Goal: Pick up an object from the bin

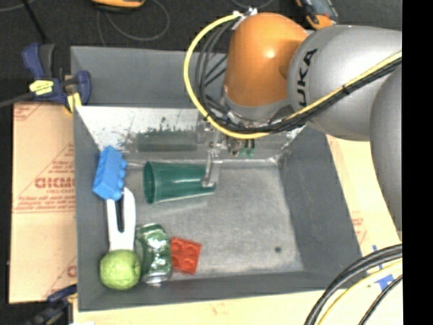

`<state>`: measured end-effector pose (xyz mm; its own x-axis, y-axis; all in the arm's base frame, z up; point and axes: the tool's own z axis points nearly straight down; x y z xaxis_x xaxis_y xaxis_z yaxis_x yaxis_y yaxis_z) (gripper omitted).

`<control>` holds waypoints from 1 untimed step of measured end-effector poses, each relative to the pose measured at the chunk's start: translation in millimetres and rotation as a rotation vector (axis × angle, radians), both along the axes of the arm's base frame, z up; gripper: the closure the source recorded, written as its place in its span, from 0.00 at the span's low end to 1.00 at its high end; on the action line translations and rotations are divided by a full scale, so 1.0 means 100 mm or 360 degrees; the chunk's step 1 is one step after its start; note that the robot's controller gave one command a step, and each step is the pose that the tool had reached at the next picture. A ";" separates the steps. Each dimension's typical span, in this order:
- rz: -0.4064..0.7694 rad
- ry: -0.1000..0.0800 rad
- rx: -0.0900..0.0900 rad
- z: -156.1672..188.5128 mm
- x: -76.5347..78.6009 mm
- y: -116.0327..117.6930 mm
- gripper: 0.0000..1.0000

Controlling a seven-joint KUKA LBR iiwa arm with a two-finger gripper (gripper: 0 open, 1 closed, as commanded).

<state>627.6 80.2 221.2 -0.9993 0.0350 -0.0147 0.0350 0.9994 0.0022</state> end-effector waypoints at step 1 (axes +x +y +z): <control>0.0089 0.0011 -0.0003 -0.45 0.21 0.34 0.00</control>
Offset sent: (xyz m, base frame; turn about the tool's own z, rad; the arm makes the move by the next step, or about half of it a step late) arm 0.0138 0.0295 -0.0826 -0.0638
